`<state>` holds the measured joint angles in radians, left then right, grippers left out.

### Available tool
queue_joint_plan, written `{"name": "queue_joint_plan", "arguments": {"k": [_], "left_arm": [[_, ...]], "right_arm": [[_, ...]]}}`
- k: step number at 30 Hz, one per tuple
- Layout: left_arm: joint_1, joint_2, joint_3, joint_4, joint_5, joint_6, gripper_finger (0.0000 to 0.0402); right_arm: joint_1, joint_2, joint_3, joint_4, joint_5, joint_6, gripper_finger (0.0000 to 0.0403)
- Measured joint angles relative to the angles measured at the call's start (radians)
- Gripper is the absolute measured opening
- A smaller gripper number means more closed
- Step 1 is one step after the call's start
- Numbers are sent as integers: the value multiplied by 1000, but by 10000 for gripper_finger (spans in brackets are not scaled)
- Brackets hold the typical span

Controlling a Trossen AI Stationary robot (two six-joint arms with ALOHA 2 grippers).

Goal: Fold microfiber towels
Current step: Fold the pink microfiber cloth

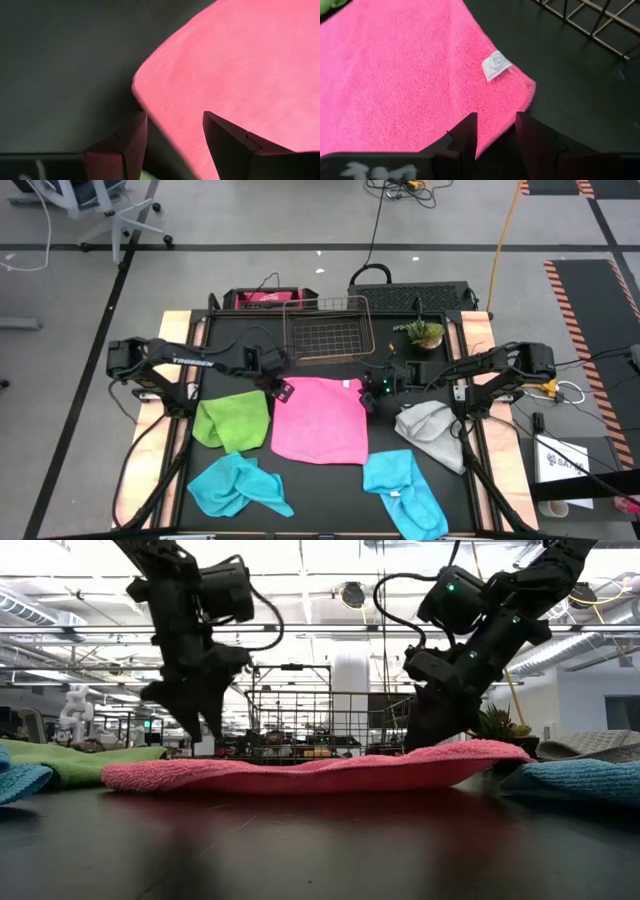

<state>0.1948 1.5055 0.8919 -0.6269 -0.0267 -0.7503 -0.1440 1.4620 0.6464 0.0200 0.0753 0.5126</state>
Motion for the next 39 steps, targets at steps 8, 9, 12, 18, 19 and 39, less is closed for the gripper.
{"name": "queue_joint_plan", "arguments": {"k": [8,9,12,18,19,39], "left_arm": [[6,0,-96,162,12,-49,196],[9,0,-106,169,11,-53,196],[15,5,-124,181,-5,-63,195],[34,10,-125,196,-27,-52,196],[35,15,-125,201,-27,-50,195],[36,57,-125,299,-27,-38,196]], "right_arm": [[-1,0,0,-10,9,-9,128],[-1,0,0,-10,22,-14,128],[-6,0,0,-10,34,-29,128],[-31,0,0,-8,35,-35,128],[-36,0,0,-6,35,-35,128],[-47,80,0,81,29,-28,128]]}}
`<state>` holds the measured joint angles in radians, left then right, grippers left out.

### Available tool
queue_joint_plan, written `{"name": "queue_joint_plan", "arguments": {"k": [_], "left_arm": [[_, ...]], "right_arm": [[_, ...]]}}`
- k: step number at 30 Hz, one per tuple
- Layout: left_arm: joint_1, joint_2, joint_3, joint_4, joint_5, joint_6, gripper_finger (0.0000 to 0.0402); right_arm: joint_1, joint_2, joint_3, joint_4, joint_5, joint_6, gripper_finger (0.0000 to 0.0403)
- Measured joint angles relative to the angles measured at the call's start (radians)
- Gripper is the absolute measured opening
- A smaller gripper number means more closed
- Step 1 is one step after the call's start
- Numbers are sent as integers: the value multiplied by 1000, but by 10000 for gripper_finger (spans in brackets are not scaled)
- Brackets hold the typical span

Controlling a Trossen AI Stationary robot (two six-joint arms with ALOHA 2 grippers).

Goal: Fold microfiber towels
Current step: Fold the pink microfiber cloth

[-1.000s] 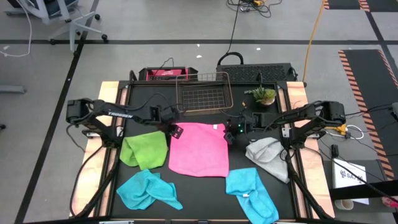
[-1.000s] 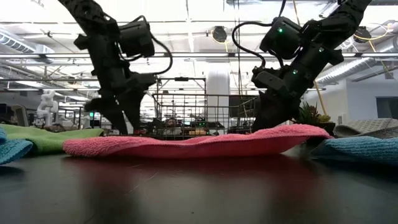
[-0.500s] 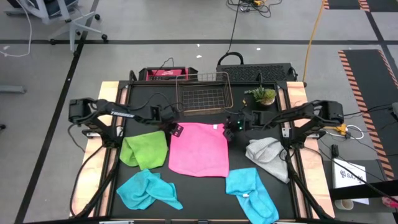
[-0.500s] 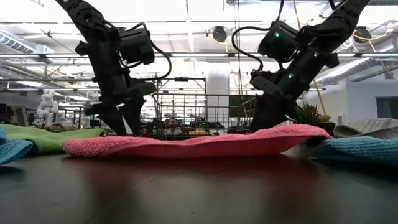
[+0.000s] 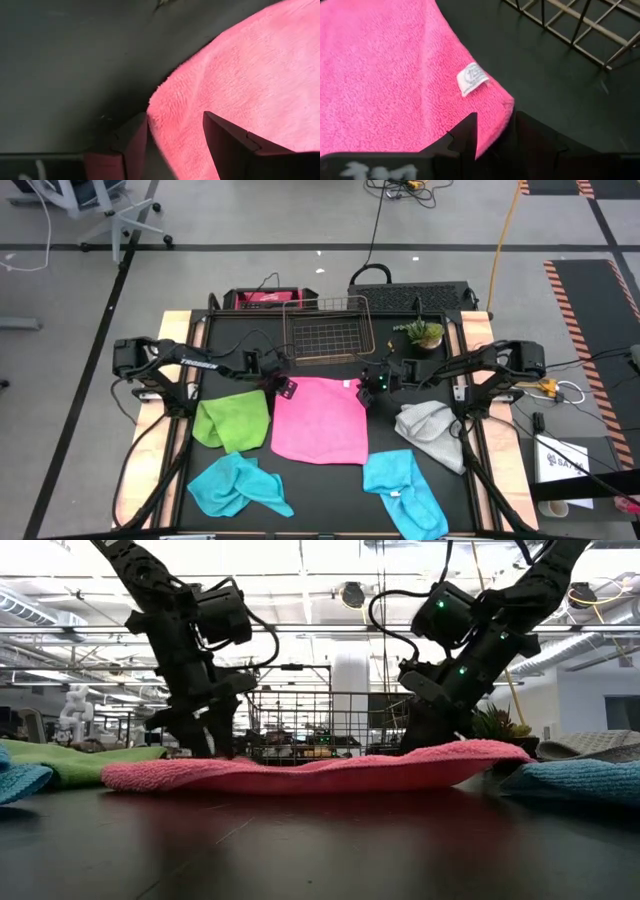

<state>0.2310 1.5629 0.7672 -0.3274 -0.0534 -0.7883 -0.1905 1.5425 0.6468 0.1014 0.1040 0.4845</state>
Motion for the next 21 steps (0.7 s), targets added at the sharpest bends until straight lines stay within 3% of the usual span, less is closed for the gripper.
{"name": "queue_joint_plan", "arguments": {"k": [7,12,17,21], "left_arm": [[0,25,0,-21,0,1,195],[0,23,0,-14,-9,-3,184],[-2,23,0,-12,-1,1,125],[-4,23,0,-12,0,15,56]], "right_arm": [[0,19,0,3,0,8,126],[0,41,0,7,-4,52,82],[0,60,1,30,-50,51,10],[3,52,0,28,-60,51,8]]}}
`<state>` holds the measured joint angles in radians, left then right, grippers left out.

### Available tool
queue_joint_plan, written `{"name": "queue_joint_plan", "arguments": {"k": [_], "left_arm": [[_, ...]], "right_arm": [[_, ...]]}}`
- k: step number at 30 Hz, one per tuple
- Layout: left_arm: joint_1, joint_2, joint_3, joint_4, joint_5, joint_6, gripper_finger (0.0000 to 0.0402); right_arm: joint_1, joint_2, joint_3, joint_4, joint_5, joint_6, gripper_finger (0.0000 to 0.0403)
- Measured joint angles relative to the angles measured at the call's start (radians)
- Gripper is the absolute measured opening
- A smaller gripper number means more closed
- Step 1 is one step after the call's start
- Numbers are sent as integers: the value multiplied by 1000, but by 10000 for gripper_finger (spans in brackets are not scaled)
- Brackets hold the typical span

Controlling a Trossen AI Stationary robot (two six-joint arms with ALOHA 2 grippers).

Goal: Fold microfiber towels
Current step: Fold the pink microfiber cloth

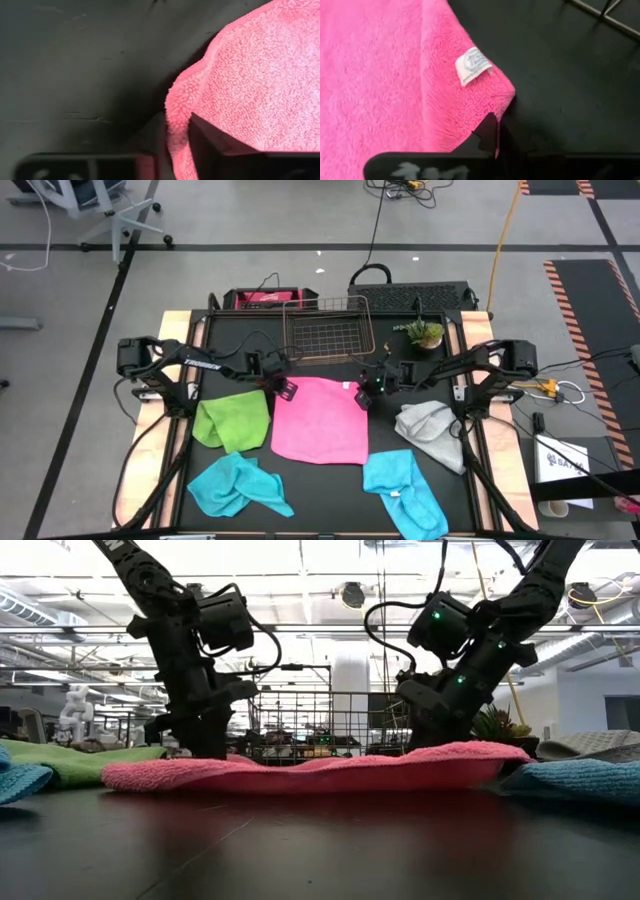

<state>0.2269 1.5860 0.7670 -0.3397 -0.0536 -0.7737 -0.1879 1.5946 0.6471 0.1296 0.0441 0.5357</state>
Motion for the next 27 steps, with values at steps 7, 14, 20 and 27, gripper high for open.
{"name": "queue_joint_plan", "arguments": {"k": [7,14,20,27], "left_arm": [[-12,-8,1,-2,0,9,10],[-38,-42,10,-4,-1,1,4],[-81,-117,10,-29,-64,-16,3],[-138,-252,11,-47,-164,-36,2]], "right_arm": [[0,-77,0,-58,3,-22,2],[8,-174,0,-125,18,-35,1],[55,-257,0,-144,63,-53,1],[108,-317,0,-215,64,-45,0]]}}
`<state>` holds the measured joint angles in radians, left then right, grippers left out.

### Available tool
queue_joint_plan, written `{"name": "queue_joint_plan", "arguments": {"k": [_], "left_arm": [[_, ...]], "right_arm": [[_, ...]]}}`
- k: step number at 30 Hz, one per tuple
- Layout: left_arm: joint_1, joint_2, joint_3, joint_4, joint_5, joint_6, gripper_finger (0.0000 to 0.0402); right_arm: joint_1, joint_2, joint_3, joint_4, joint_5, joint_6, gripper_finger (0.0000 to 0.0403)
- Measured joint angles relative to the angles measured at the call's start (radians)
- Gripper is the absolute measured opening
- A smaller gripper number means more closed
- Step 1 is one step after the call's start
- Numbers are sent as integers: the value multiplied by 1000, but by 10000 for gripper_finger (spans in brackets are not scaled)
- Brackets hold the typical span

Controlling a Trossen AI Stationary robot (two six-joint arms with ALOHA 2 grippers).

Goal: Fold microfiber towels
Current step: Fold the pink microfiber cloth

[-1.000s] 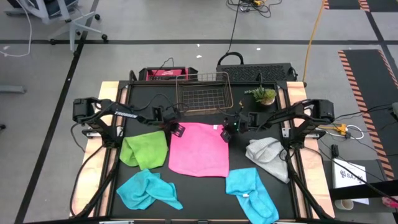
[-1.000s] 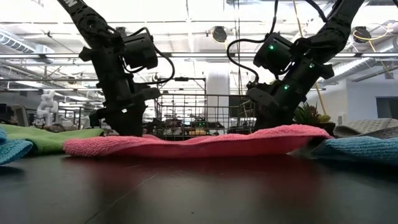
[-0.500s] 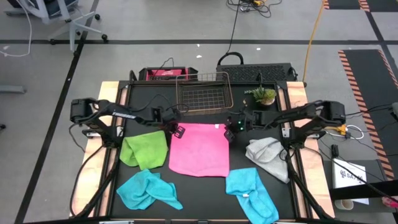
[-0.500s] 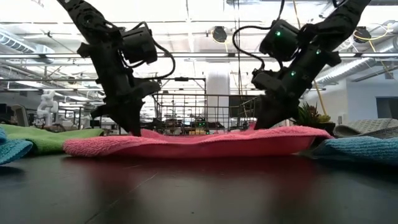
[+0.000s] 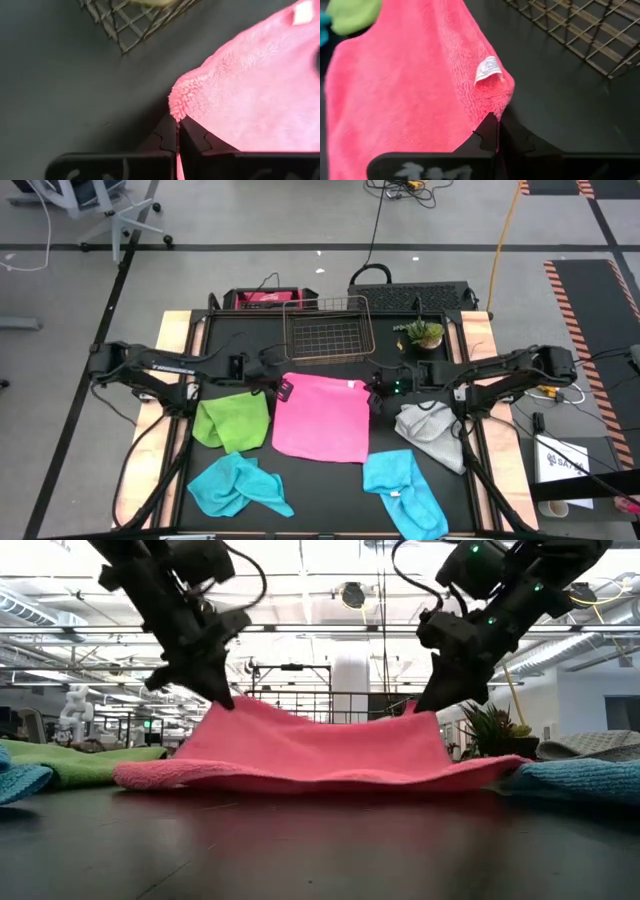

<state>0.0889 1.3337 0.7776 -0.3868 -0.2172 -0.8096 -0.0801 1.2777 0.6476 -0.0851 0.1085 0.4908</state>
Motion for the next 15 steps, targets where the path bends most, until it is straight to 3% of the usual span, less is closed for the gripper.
{"name": "queue_joint_plan", "arguments": {"k": [10,15], "left_arm": [[-158,-12,0,-35,-143,-2,1],[-234,-12,0,-31,-140,-55,1]], "right_arm": [[120,-13,12,-8,75,-11,0],[185,-13,55,-24,74,26,0]]}}
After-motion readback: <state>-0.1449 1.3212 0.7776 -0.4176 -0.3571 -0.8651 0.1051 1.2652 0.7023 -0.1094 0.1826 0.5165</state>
